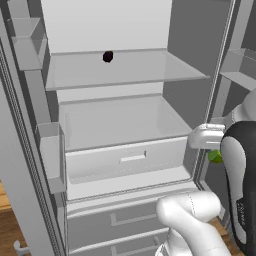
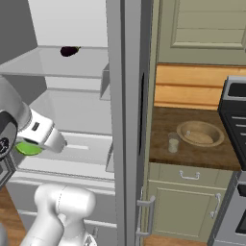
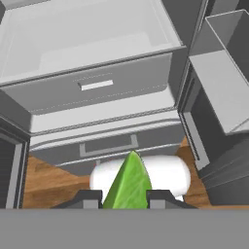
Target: Grab a lemon wedge from the fridge and one ice cube from the ice bowl, and put them in the glass of lemonade.
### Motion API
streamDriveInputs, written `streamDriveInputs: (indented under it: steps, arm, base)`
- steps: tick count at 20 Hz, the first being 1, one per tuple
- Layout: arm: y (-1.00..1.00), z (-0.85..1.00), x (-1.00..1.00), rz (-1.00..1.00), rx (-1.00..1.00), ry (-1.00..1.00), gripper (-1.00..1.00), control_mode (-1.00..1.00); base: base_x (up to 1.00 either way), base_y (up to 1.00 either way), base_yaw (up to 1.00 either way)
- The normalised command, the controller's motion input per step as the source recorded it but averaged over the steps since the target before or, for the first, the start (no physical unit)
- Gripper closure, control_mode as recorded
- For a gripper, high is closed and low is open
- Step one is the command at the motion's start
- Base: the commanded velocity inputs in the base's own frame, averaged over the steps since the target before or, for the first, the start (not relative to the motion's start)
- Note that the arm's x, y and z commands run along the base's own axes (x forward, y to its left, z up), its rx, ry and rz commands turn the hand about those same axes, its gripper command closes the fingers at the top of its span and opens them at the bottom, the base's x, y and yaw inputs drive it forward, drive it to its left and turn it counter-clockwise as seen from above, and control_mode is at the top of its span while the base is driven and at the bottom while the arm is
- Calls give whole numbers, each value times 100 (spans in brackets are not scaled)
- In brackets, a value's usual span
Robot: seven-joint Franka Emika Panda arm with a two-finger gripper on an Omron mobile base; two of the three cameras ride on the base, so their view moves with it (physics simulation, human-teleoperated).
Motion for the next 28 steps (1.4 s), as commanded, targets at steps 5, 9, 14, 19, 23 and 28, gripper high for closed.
streamDriveInputs:
  steps: [5,9,14,19,23,28]
  arm:
    - [0,-1,-34,0,0,-1,100,-100]
    - [0,0,0,0,0,0,100,-100]
    - [0,0,0,0,0,0,100,-100]
    - [0,0,0,0,0,0,100,100]
    - [0,0,0,0,0,0,100,100]
    - [0,0,0,0,0,0,100,100]
  base:
    - [0,0,0]
    - [0,0,0]
    - [0,0,0]
    - [-83,-2,-8]
    - [-100,-2,-12]
    - [-66,-23,-38]
